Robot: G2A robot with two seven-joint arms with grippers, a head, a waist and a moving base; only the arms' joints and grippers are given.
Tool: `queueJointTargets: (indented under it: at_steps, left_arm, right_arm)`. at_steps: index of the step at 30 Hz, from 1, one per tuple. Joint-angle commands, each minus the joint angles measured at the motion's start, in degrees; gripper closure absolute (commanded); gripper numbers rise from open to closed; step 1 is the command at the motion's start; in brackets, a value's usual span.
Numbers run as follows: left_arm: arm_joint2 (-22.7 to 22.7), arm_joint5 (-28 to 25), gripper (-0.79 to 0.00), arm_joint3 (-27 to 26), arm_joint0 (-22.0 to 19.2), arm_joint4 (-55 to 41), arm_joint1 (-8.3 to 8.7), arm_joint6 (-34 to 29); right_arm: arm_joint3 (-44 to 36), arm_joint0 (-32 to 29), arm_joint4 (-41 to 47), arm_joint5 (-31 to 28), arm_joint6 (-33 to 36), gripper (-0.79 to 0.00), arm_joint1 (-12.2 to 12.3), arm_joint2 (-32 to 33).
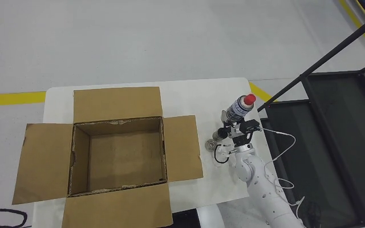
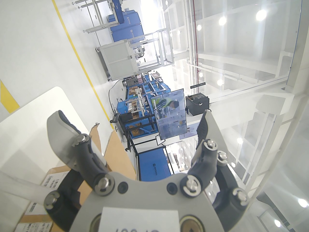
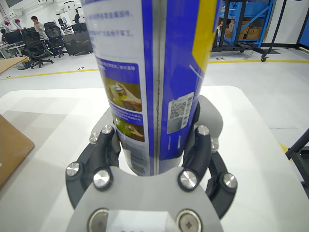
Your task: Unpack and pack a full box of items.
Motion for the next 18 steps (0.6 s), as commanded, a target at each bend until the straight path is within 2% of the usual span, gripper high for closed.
queueJointTargets:
  at_steps: [1,6,18]
  left_arm:
    - [0.0,0.0,-0.785,0.0,0.0,0.0,0.0,0.0]
    - [0.0,0.0,-0.785,0.0,0.0,0.0,0.0,0.0]
    - [0.0,0.0,-0.785,0.0,0.0,0.0,0.0,0.0]
  right_arm:
    - [0.6,1.0,-0.3,-0.2,0.6,0.0,0.0,-0.2]
    - [1.4,2.4,-1.2,-0.6,2.2,0.0,0.0,-0.3]
    - [1.7,4.2,-3.0,-5.6,6.8,0.0,0.5,0.0]
